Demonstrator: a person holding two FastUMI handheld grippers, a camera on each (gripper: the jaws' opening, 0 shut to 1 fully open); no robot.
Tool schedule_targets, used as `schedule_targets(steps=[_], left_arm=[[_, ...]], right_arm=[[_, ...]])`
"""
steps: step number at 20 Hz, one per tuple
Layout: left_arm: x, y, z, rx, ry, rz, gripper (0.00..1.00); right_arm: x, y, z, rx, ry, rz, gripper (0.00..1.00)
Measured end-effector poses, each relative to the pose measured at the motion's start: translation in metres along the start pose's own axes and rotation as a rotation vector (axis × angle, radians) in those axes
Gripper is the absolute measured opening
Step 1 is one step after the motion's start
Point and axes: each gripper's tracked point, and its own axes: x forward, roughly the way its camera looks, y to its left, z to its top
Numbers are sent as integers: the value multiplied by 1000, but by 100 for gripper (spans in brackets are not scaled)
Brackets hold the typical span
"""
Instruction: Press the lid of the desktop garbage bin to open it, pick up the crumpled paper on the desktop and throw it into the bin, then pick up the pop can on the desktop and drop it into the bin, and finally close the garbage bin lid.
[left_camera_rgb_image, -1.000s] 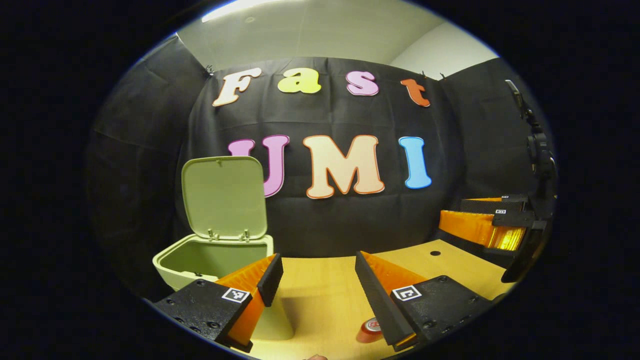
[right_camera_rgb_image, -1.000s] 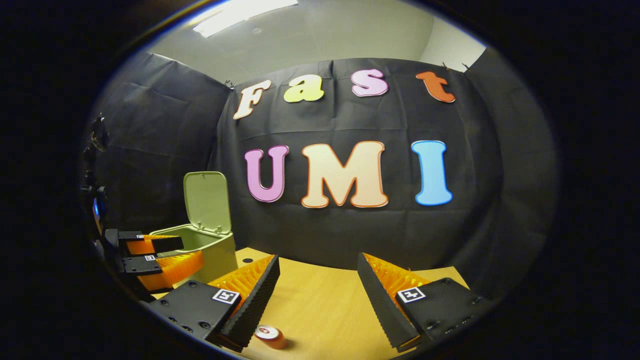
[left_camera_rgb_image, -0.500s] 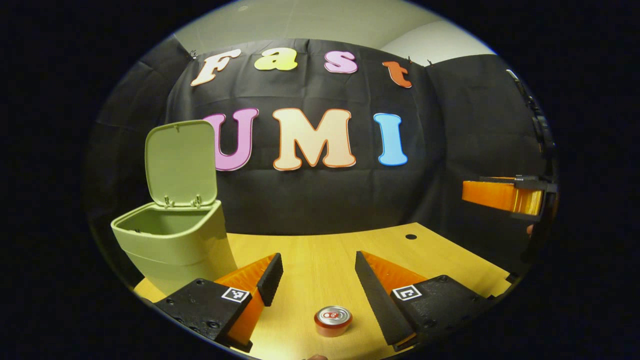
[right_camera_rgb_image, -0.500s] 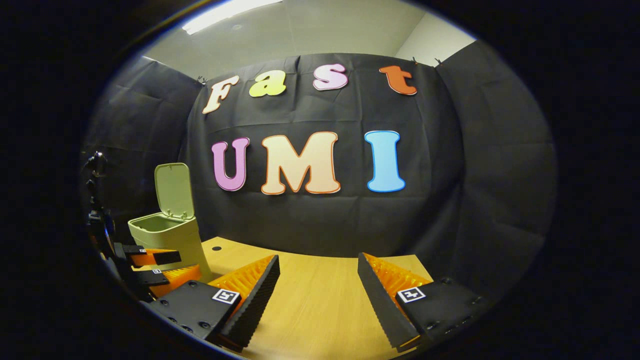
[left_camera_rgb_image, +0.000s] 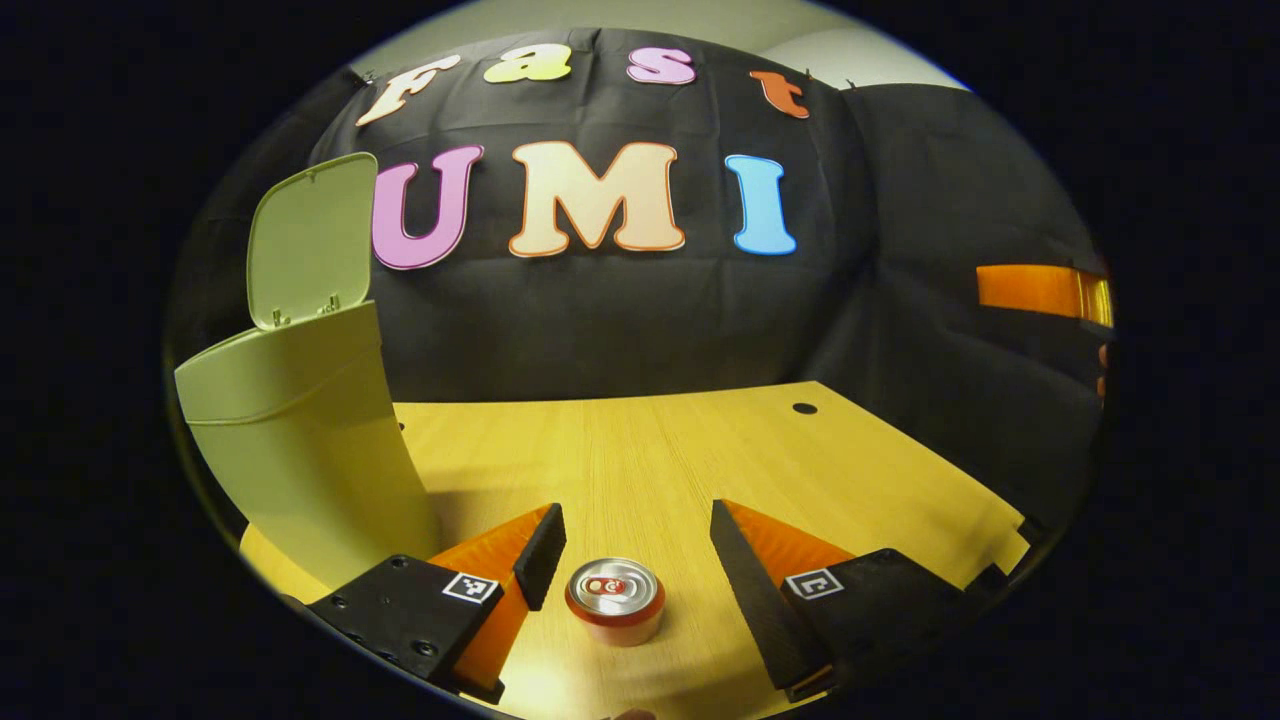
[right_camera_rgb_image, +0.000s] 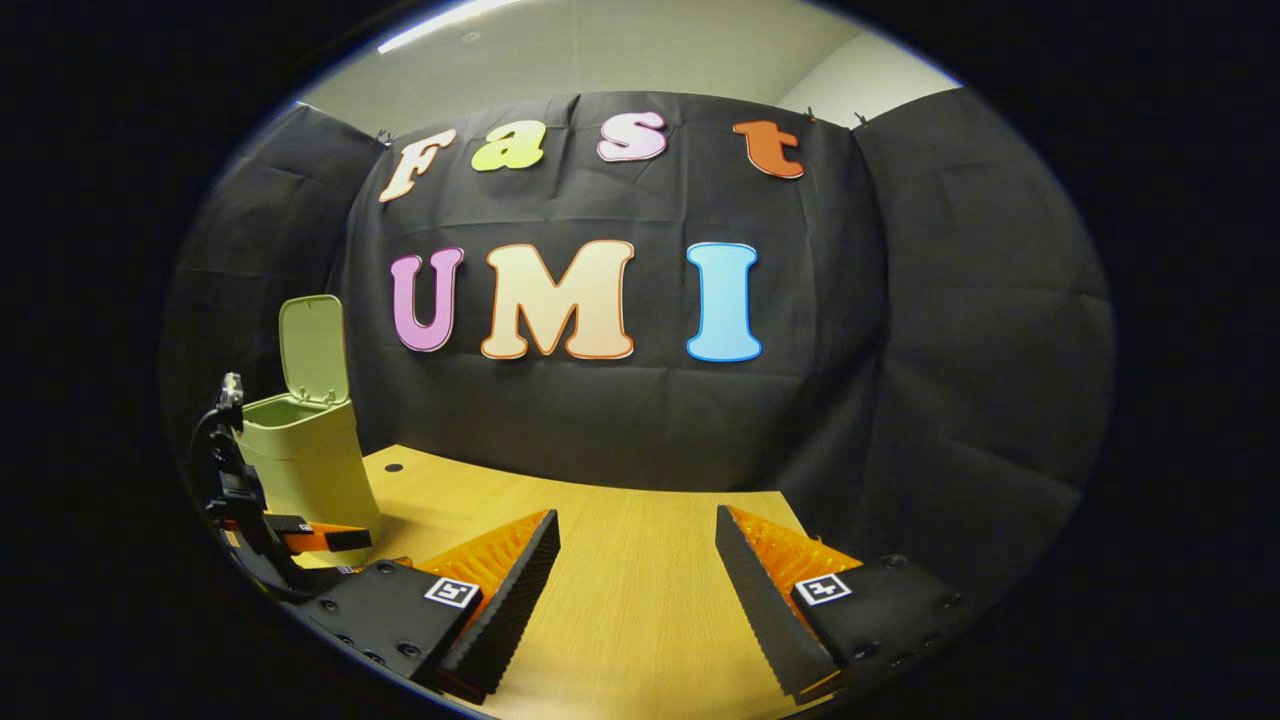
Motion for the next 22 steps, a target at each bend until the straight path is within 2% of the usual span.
schedule_targets(steps=[11,14,15,16,22], left_arm=[[18,13,-75,4,174,6,89],[18,16,-82,16,187,0,89],[18,15,-79,12,185,-11,88],[17,13,-74,4,181,-26,78],[16,17,-2,32,48,-37,78]], right_arm=[[-4,5,-20,-38,60,-10,98],[-5,8,-20,-42,60,-8,99],[-5,8,-20,-40,57,-10,98],[-6,8,-20,-36,54,-11,98],[-6,19,-21,-18,45,2,98]])
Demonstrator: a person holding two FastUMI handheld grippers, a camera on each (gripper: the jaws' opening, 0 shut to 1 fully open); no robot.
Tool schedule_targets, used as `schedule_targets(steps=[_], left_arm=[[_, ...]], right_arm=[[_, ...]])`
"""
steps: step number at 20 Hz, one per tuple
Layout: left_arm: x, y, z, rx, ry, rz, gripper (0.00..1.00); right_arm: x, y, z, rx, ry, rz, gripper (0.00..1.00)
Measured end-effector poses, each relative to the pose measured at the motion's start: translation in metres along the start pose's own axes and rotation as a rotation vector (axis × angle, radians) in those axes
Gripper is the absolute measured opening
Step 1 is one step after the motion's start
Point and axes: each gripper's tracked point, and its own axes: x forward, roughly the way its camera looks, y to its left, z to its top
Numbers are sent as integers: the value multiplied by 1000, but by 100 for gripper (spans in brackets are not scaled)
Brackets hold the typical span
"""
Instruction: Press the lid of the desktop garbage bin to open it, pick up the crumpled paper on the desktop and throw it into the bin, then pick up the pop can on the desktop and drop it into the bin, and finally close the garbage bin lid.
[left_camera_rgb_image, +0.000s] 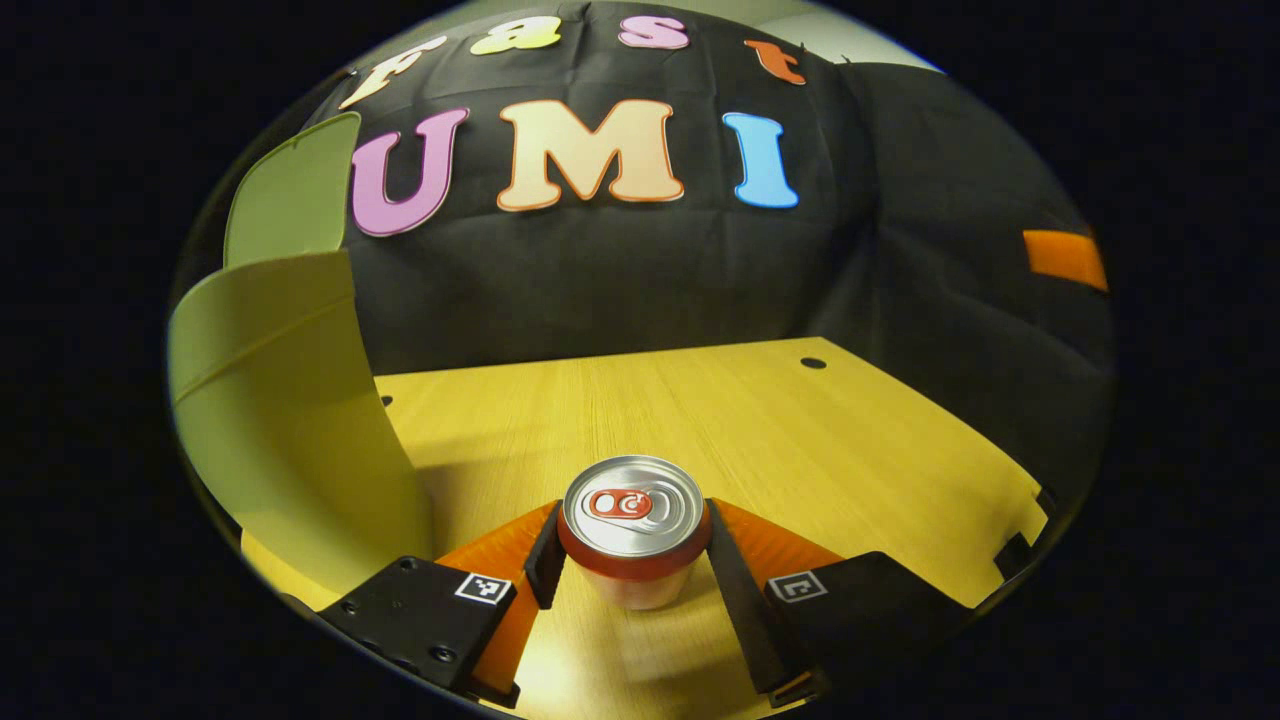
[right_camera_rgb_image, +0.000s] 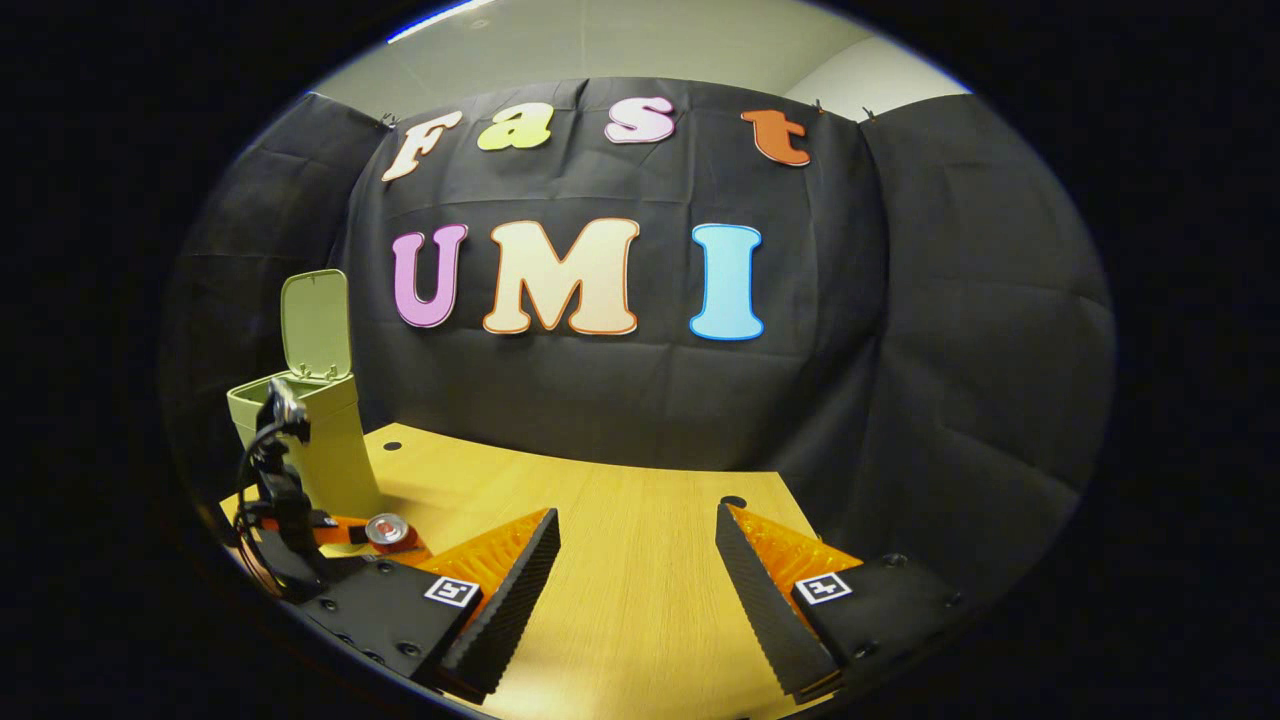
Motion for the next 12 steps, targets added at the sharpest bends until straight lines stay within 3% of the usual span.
schedule_targets(steps=[12], left_arm=[[-31,34,155,24,-275,51,77]], right_arm=[[9,27,-4,61,-3,61,98]])
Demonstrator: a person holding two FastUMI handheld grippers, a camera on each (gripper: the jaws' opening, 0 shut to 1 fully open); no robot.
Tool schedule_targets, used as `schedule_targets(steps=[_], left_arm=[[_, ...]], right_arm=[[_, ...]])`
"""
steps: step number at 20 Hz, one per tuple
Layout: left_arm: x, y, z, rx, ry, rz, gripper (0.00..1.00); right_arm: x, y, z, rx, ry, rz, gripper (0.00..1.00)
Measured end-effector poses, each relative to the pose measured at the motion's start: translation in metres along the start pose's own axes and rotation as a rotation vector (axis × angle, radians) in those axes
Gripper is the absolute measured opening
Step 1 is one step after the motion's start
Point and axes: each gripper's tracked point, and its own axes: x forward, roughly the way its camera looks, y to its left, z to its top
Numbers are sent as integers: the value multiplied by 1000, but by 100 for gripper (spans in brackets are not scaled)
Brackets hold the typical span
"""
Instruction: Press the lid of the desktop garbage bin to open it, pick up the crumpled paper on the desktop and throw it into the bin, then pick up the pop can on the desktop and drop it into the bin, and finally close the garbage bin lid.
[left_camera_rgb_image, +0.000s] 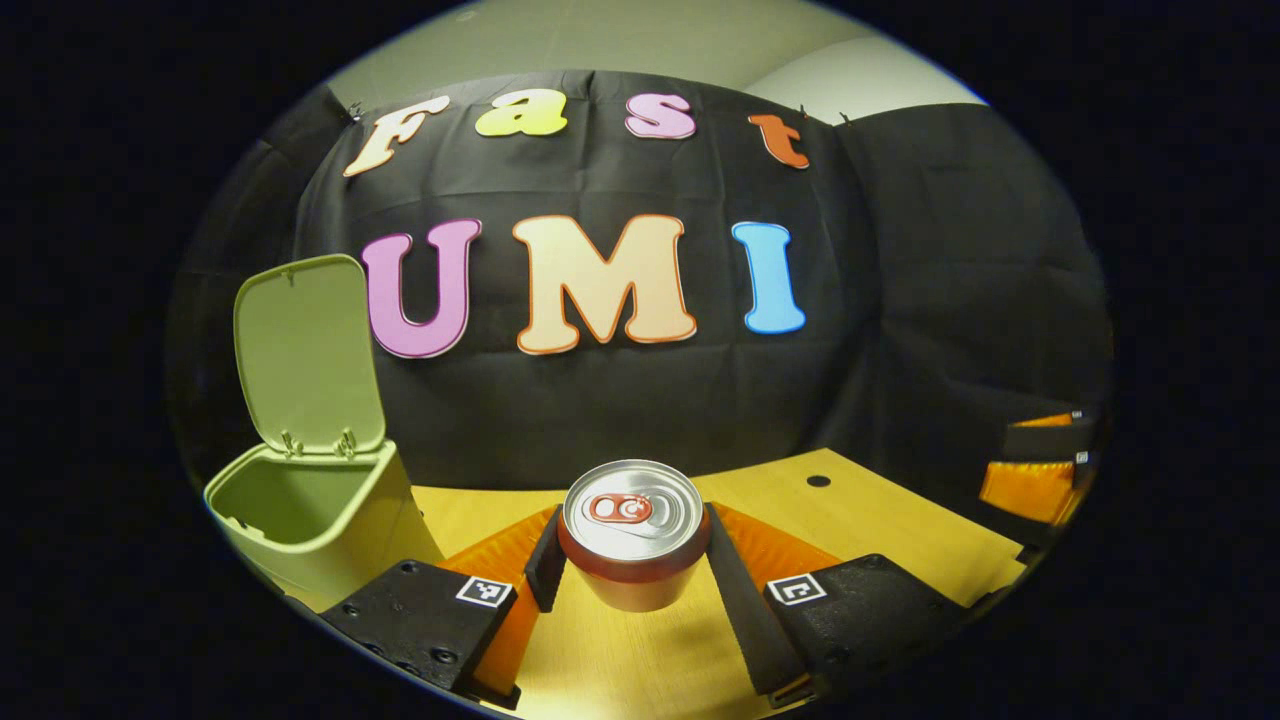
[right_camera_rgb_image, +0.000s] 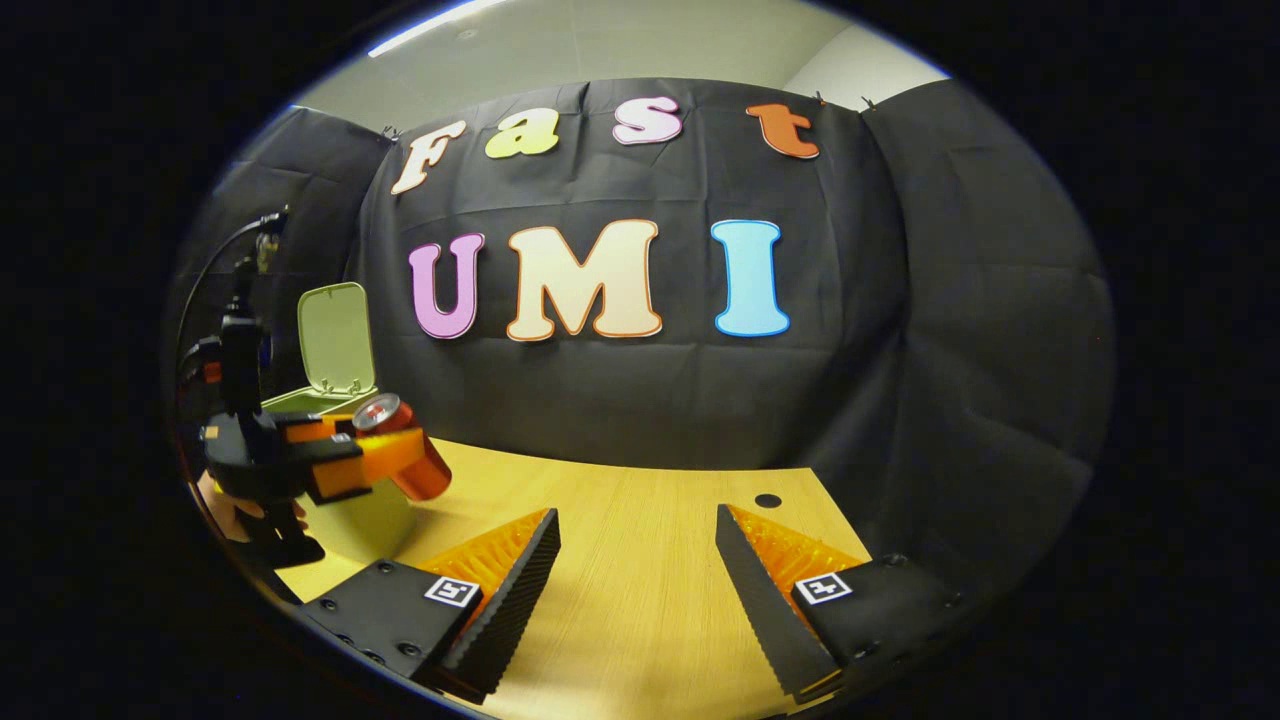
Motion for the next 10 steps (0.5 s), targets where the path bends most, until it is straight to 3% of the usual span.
schedule_targets(steps=[10], left_arm=[[-16,77,89,11,-165,144,77]], right_arm=[[9,5,3,33,-5,4,98]])
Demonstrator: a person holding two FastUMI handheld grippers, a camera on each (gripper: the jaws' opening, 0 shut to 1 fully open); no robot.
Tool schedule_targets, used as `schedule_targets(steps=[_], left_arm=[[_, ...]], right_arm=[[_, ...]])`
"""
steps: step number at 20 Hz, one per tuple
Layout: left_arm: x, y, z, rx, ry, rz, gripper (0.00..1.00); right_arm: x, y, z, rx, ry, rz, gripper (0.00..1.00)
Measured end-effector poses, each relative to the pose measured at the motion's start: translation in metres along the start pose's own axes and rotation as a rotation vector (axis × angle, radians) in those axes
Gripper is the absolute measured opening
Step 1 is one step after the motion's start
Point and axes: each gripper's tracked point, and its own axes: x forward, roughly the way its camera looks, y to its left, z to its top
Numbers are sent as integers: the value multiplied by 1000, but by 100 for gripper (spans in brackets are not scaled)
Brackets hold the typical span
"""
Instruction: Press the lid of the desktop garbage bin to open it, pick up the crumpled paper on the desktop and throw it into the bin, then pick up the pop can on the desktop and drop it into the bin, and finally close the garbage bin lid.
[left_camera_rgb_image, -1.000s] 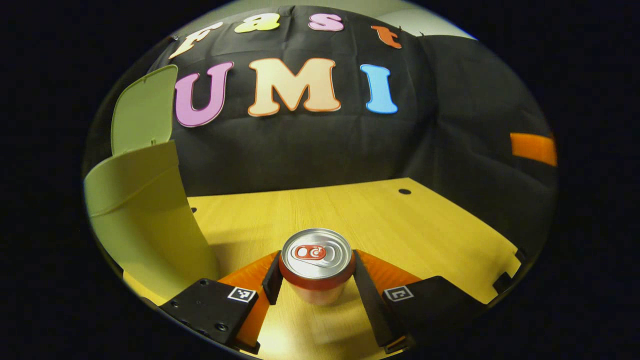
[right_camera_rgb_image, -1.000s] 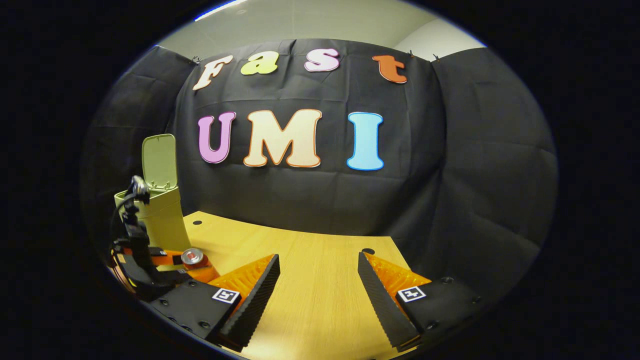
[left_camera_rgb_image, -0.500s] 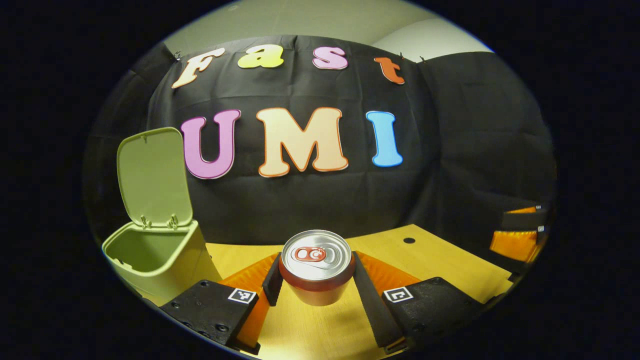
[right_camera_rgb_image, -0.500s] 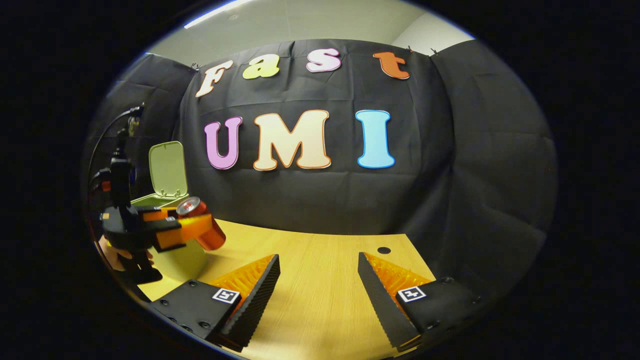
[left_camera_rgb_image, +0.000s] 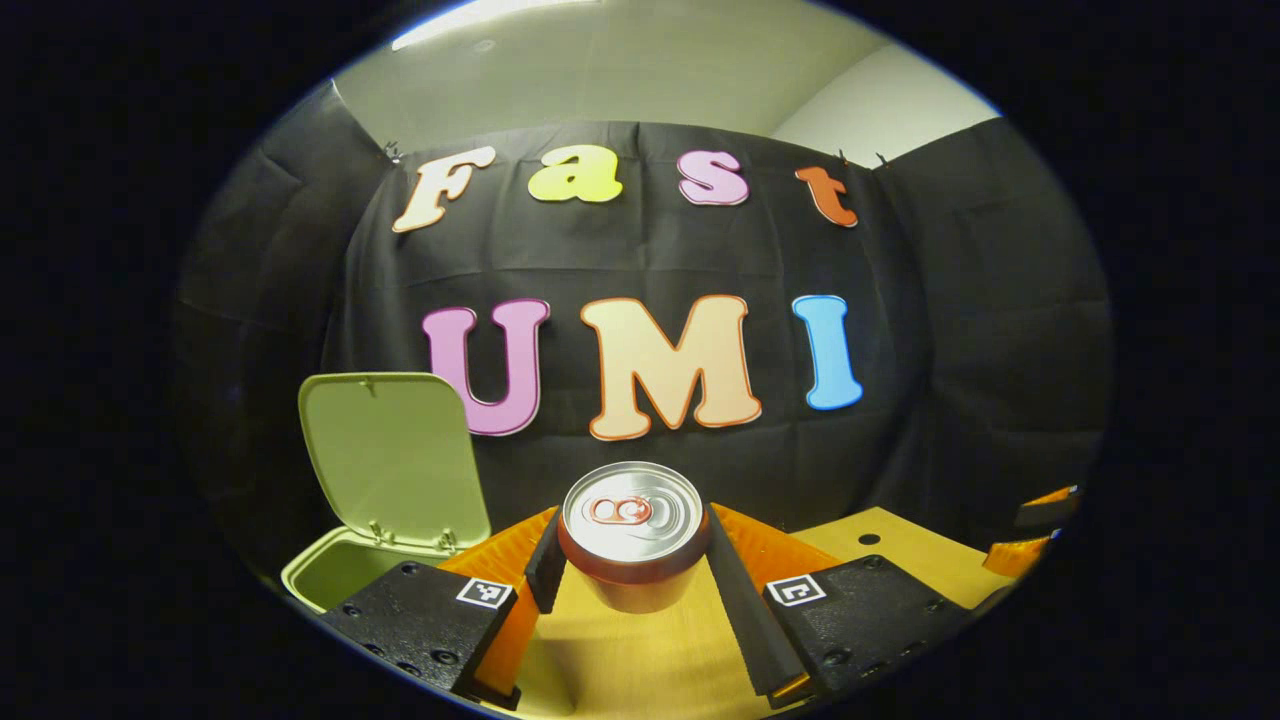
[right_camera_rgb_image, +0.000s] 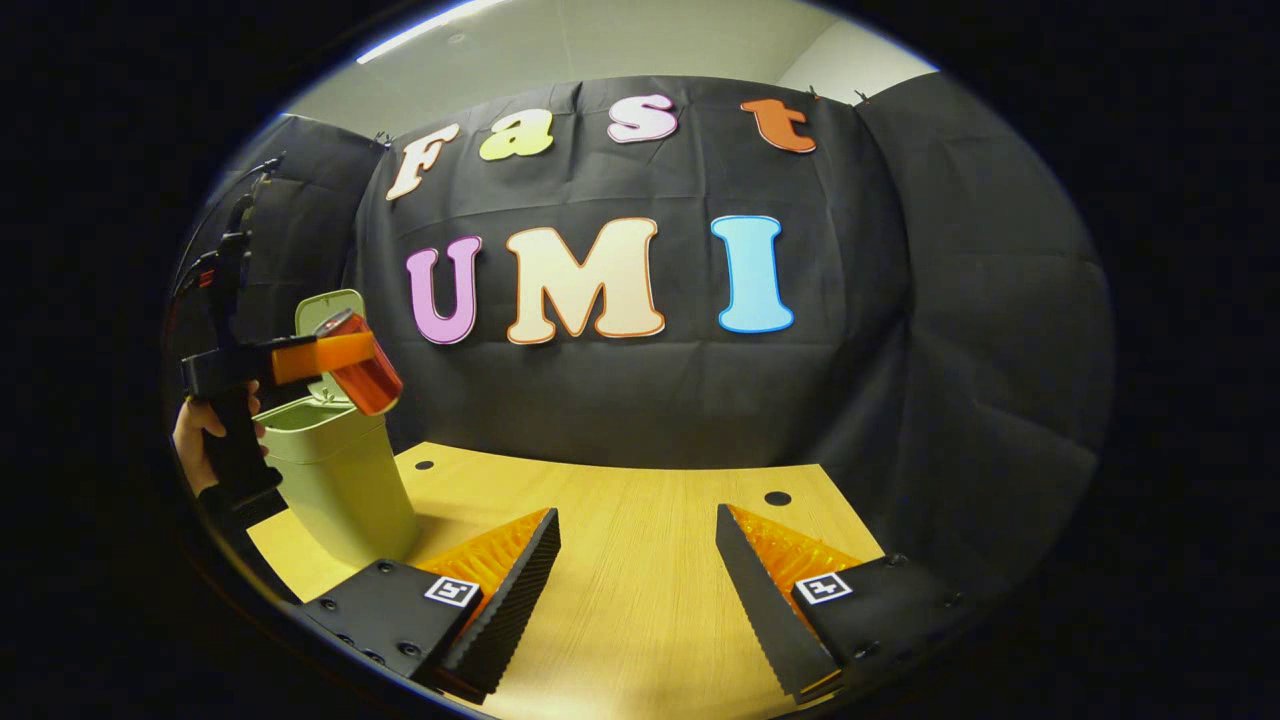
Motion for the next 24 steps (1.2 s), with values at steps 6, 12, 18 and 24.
schedule_targets(steps=[6,12,18,24], left_arm=[[-11,73,5,27,-17,138,76],[-23,125,-30,26,52,226,77],[-20,152,-42,-4,86,237,82],[8,183,37,60,-17,181,83]], right_arm=[[8,5,-1,13,-3,-8,98],[13,23,-5,13,9,-2,98],[20,51,-7,1,12,0,98],[24,78,-9,15,-7,-40,98]])
